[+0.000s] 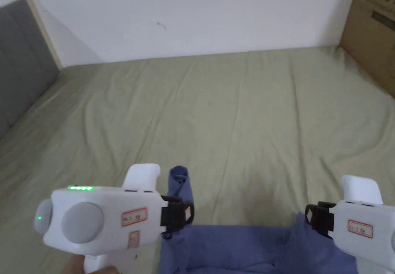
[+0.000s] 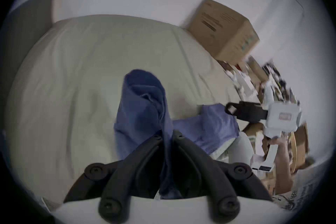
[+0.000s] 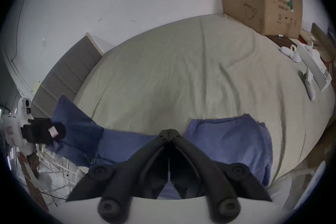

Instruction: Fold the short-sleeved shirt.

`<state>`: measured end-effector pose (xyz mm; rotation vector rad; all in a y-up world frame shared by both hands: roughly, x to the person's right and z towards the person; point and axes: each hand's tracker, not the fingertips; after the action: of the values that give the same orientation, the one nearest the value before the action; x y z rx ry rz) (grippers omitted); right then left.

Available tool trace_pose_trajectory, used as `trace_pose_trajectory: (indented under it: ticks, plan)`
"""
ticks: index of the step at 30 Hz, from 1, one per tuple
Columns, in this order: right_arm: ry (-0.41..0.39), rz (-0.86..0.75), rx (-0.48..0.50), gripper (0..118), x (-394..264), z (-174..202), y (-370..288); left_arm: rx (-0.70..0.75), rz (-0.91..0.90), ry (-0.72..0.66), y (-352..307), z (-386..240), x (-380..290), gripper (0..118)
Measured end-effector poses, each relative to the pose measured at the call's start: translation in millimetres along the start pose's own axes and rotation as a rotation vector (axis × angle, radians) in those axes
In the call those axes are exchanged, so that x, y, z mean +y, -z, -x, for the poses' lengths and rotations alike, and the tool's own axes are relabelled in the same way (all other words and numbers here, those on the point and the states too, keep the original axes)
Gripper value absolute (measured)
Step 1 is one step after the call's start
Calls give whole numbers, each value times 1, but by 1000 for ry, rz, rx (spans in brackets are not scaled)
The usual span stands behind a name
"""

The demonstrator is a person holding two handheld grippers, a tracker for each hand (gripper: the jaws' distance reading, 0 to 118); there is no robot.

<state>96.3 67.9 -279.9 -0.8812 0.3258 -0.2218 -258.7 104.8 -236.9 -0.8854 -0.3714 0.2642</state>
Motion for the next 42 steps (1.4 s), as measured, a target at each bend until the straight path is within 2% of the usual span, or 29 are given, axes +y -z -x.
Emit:
trace_pose_trajectory:
  ticks: [4,5,7,8,9,11,13,14,15,16,17,19,23,28,32,35,42]
  plan:
    - [43,-9,-19,0,-8,-26,-11,-63,129,50,72,-44,-15,8]
    - [49,-9,-27,0,-10,-32,-14,-98,159,43,89,-50,-21,17]
    - [66,-5,-50,0,-15,-42,-17,-137,252,21,117,-55,-31,88]
    - [73,-3,-55,0,-17,-47,-19,-135,269,0,126,-55,-36,112]
    - [80,2,-59,0,-19,-52,-21,-127,257,-12,130,-56,-35,116]
    - [85,6,-71,0,-23,-57,-23,-135,195,-90,118,-48,-30,107]
    - [82,7,-81,0,-24,-58,-22,-136,148,-142,103,-40,-23,89]
    - [78,9,-83,0,-24,-57,-20,-128,116,-167,93,-34,-21,69]
    - [75,10,-84,0,-25,-57,-18,-98,98,-169,84,-30,-20,27]
    - [72,12,-84,0,-26,-55,-15,-50,70,-156,77,-25,-21,0]
    - [66,18,-84,0,-26,-53,-12,40,54,-136,70,-20,-21,0]
    - [55,23,-77,0,-26,-48,-7,103,78,-133,70,-5,-26,0]
    - [13,50,-75,0,-27,-37,6,14,146,-219,88,8,-49,0]
    - [10,70,-49,0,-32,-33,9,-14,158,-210,116,-12,-59,0]
    - [-15,81,-53,0,-35,-35,7,-150,190,-252,135,-32,-59,0]
    - [2,80,-55,0,-36,-43,4,-57,231,-179,145,-46,-59,0]
    - [35,72,-57,0,-38,-57,0,-72,269,-161,150,-57,-57,0]
